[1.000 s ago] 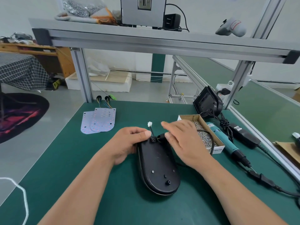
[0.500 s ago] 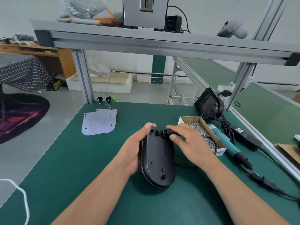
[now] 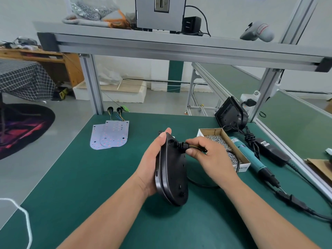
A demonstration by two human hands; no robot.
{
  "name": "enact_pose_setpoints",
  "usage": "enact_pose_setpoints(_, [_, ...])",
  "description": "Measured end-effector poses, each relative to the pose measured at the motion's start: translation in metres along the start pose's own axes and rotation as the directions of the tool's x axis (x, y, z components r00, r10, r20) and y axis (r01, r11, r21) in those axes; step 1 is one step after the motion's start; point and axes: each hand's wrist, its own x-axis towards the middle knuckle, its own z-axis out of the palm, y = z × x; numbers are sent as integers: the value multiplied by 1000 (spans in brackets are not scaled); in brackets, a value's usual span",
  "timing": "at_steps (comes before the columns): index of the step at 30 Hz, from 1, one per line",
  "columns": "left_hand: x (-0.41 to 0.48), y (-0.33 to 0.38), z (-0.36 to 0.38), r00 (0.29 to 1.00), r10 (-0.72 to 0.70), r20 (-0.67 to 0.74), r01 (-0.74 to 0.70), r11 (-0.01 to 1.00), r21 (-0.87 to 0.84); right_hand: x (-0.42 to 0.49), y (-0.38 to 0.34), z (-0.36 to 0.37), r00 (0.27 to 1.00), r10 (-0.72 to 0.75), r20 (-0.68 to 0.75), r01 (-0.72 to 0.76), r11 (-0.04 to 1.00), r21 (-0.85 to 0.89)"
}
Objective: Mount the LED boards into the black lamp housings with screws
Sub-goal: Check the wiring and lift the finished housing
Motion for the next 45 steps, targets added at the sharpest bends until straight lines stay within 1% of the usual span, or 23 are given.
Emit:
enact_pose_setpoints(3, [-1,-1,3,999,33,19,-34,998,58,-1,-1,1,999,5,-39,-4,999,37])
enact_pose_setpoints(7, [-2,-3,5,998,49,25,-51,995,84,-2,-2,2,997,38,-73,-35,998,44])
enact_pose_setpoints(11, [-1,-3,4,999,39,16,-40,995,93,-4,-5,2,994,-49,-96,43,997,-62])
enact_pose_setpoints(13, [-1,-3,4,999,42,6,-42,994,98,-3,-5,1,993,-62,-95,53,994,-96])
enact_pose_setpoints(17, [1,-4,2,998,66,-9,-65,993,94,-1,-8,1,996,-91,23,93,980,-178])
enact_pose_setpoints(19, [2,-5,1,998,67,-13,-66,994,92,-1,-9,1,992,-112,54,120,978,-170])
enact_pose_setpoints(27, [1,-4,4,999,43,-11,-42,996,84,-3,-5,0,979,-198,-48,182,957,-227])
enact_pose_setpoints(32, [0,-4,6,999,40,-8,-39,996,76,-3,-5,1,967,-250,-59,218,920,-326])
enact_pose_setpoints(35, [-1,-4,6,999,49,-19,-48,996,75,-2,-4,3,977,-208,-54,186,943,-275])
enact_pose_setpoints(37, [0,-3,5,998,53,-26,-51,996,77,-1,-3,0,989,-148,-17,140,964,-225])
enact_pose_setpoints(40, [-1,-2,5,998,61,-35,-58,994,90,-1,0,-4,993,-109,38,115,972,-203])
enact_pose_setpoints(42, [-1,-2,7,997,63,-34,-59,993,98,-1,0,-4,994,-105,27,108,976,-188])
enact_pose_setpoints(45, [-2,-2,10,997,68,-30,-65,993,101,-2,2,0,990,-137,-24,131,976,-174])
